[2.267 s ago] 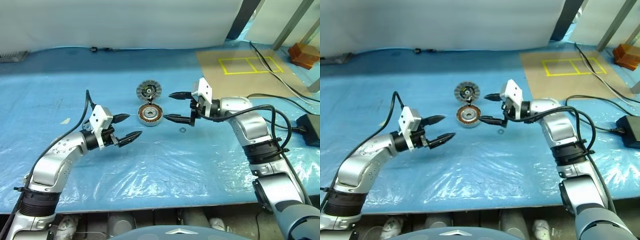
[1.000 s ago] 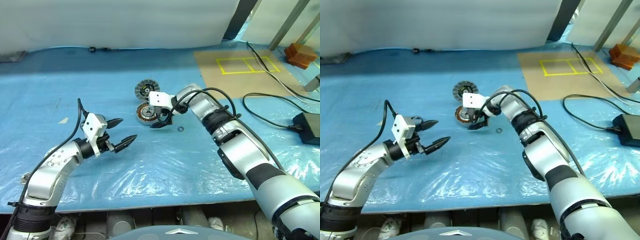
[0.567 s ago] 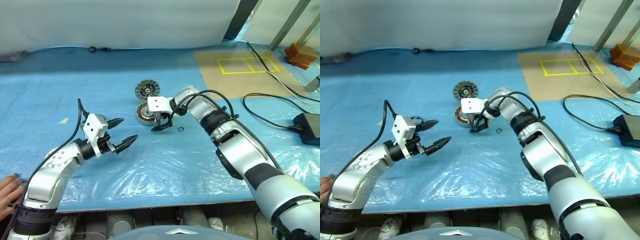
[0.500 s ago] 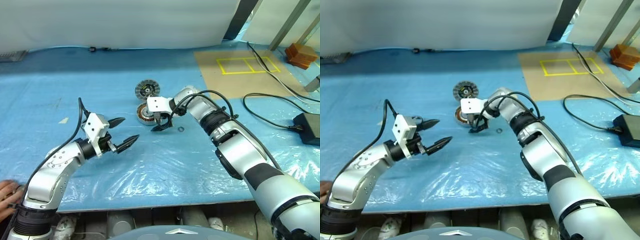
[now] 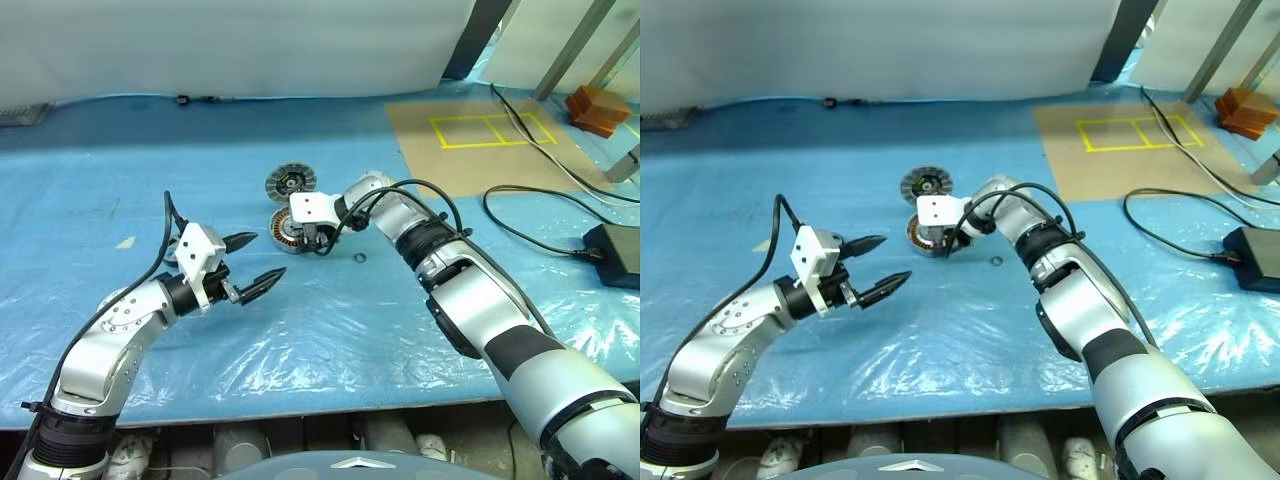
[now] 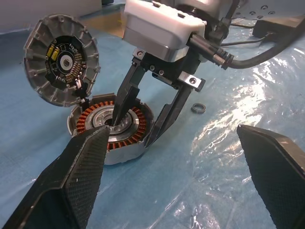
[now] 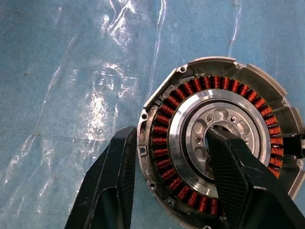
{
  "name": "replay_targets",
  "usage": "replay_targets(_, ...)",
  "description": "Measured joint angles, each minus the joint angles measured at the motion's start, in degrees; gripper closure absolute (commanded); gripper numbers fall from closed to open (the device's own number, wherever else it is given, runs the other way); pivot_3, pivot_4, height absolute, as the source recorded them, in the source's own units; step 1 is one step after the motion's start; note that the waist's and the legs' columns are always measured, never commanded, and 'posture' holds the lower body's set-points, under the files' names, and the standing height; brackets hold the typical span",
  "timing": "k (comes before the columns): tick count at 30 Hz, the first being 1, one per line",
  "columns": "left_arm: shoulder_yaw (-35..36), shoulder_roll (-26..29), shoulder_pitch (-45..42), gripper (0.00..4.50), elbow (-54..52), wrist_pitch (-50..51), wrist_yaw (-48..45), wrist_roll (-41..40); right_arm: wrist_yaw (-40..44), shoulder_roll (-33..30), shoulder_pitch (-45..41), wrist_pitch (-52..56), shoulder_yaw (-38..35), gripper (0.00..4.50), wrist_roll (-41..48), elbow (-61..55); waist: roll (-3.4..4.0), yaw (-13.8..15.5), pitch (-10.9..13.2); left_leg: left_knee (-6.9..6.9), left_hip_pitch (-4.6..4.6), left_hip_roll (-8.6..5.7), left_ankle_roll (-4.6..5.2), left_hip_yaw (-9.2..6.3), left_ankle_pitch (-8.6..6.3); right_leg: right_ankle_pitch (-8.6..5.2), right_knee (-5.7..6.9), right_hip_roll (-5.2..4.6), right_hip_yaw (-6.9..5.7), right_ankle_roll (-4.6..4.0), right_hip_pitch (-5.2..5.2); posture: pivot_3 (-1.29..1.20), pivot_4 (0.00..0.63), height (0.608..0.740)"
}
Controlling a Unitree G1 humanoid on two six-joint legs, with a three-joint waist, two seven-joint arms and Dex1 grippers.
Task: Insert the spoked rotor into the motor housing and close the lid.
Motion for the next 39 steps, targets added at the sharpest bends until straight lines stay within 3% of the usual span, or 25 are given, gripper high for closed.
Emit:
replay_targets(8, 0.0, 0.0, -0.4, 0.0, 0.4, 0.0, -0.7, -0.1, 6.1, -0.5, 1.7, 10.6, -0.5, 2.53, 1.5, -8.8, 0.01, 0.1, 0.0, -0.02, -0.16, 0.01, 0.16, -0.04, 0.12, 0.02, -0.11, 0.01, -0.06, -0.02, -0.08, 0.0, 0.15, 0.74)
replay_targets(15, 1.1, 2.2, 0.9, 0.0, 0.2, 0.3, -2.3, -1.0, 13.5, -4.2, 9.4, 31.0, 0.8, 2.53, 3.7, -31.7, 0.01, 0.3, 0.0, -0.08, -0.15, 0.02, 0.07, -0.09, 0.09, 0.13, -0.16, 0.01, -0.16, 0.15, -0.07, 0.0, 0.15, 0.74)
replay_targets(24, 3.8, 5.5, 3.0, 0.0, 0.1, 1.4, -4.2, -2.3, 14.0, -8.2, 14.1, 50.4, 5.4, 2.53, 5.0, -49.7, 0.02, 0.3, 0.0, -0.06, 0.03, 0.02, -0.11, -0.1, 0.02, 0.02, -0.11, 0.01, -0.12, -0.02, 0.02, 0.0, 0.15, 0.74)
replay_targets(37, 3.6, 4.9, 4.6, 0.0, -2.4, 3.3, -3.1, -2.7, 8.3, -8.5, 15.1, 54.9, 10.7, 2.53, 5.0, -54.9, 0.05, 0.2, -0.1, -0.09, 0.52, 0.02, -0.15, -0.09, 0.01, 0.0, -0.1, 0.01, -0.06, -0.05, 0.41, 0.0, 0.15, 0.74)
replay_targets(38, 3.6, 4.9, 4.8, 0.0, -2.6, 3.5, -3.1, -2.7, 8.1, -8.5, 15.1, 54.9, 10.7, 1.96, 5.2, -54.9, 0.04, 0.1, -0.1, -0.09, 0.53, 0.02, -0.15, -0.09, 0.01, 0.0, -0.11, 0.01, -0.06, -0.05, 0.43, 0.0, 0.15, 0.74)
replay_targets(39, 3.6, 5.0, 4.8, 0.0, -2.7, 3.6, -3.1, -2.8, 8.1, -8.4, 15.2, 54.9, 11.0, 1.81, 5.6, -54.7, 0.05, 0.1, -0.1, -0.1, 0.53, 0.02, -0.15, -0.09, 0.01, 0.0, -0.11, 0.01, -0.07, -0.05, 0.43, 0.0, 0.15, 0.74)
